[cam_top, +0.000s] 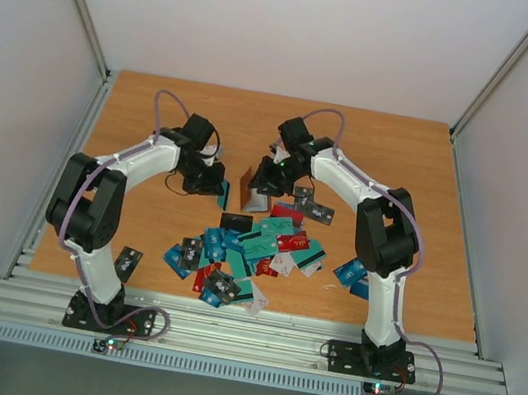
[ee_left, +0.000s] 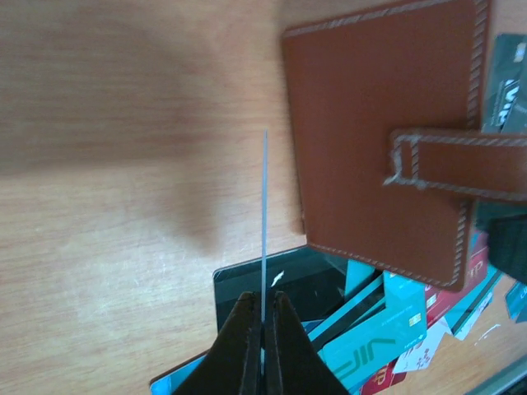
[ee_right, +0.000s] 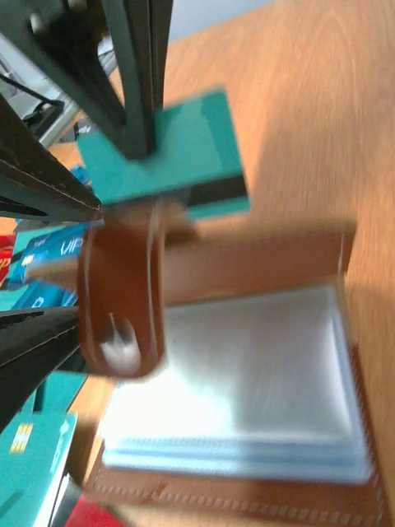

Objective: Put the credit cards into the card holder

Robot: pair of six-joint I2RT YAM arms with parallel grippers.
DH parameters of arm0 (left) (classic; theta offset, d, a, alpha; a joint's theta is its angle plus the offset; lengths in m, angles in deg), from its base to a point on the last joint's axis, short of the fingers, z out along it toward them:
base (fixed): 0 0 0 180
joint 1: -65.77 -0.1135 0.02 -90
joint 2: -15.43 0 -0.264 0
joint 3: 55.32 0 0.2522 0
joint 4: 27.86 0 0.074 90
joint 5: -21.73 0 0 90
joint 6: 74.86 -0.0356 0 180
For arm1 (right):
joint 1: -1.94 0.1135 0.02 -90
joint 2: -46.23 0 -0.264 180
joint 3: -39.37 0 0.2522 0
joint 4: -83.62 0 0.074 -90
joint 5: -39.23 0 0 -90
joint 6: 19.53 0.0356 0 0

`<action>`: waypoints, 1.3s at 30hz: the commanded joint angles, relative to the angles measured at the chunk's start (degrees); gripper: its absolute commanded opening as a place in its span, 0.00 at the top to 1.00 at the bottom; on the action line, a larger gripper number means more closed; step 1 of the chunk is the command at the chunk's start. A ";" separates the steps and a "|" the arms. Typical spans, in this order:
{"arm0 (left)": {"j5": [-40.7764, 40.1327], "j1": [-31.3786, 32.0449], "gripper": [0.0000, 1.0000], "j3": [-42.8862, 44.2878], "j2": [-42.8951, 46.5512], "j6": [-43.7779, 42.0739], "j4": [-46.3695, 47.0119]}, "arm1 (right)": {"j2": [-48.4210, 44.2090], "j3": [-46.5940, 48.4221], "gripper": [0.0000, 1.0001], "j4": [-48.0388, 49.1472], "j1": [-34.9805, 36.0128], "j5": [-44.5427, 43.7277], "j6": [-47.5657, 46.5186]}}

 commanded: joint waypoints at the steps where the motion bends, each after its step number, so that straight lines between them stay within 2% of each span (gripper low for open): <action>1: 4.37 -0.51 1.00 -3.83 1.81 0.96 3.40 | 2.33 4.21 0.70 -0.28 2.26 1.30 -0.73; 8: 7.77 -2.49 1.00 -12.48 8.28 5.71 7.47 | 7.33 8.41 0.70 0.73 4.96 1.65 0.02; 13: 6.25 -3.27 1.00 -12.26 7.43 3.16 6.09 | 5.89 7.69 0.70 4.54 5.10 2.06 0.64; 15: 3.82 -3.94 1.00 -10.56 7.19 1.79 3.54 | 6.11 8.73 0.70 3.96 5.11 2.20 0.30; 18: -4.49 -4.93 1.00 -7.00 8.08 -0.94 -1.79 | 5.30 9.43 0.67 1.88 5.03 1.30 -0.53; 22: -11.65 -5.28 1.00 -2.10 6.94 -4.92 -4.74 | 1.11 5.90 0.64 0.27 4.43 -2.36 -2.00; 26: -12.10 -5.35 1.00 2.36 1.85 -6.22 -4.69 | -3.39 0.63 0.63 1.58 1.96 -3.61 -1.89; 30: -12.59 -5.27 1.00 5.61 -2.04 -7.51 -4.46 | -3.01 0.61 0.66 -1.01 -0.03 -6.10 -4.06; 39: -7.30 -4.95 1.00 12.30 -11.60 -9.28 -6.77 | 6.89 11.45 0.78 -6.67 -0.13 -10.78 -7.35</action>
